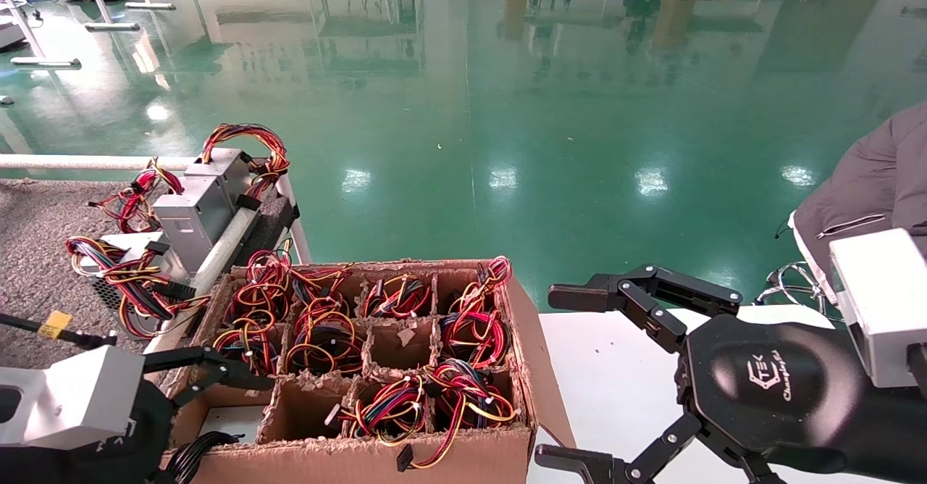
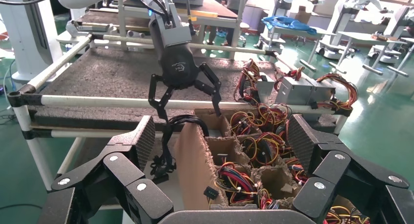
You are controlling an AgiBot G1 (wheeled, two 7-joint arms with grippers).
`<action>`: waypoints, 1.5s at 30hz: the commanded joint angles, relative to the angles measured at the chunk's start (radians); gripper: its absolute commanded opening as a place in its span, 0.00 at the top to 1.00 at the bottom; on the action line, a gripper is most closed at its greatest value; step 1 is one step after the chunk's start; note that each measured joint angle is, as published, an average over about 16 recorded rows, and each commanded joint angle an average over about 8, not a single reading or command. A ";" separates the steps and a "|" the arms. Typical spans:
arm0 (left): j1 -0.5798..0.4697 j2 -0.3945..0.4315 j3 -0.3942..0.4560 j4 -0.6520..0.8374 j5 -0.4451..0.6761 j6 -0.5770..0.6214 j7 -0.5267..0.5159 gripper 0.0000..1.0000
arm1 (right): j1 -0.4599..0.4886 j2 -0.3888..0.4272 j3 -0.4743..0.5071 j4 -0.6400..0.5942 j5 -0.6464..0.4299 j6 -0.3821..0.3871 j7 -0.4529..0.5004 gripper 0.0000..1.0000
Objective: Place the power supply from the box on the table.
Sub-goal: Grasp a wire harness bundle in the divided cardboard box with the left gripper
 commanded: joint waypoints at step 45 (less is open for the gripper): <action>-0.074 -0.064 0.114 -0.024 0.135 0.000 -0.064 0.00 | 0.000 0.000 0.000 0.000 0.000 0.000 0.000 0.00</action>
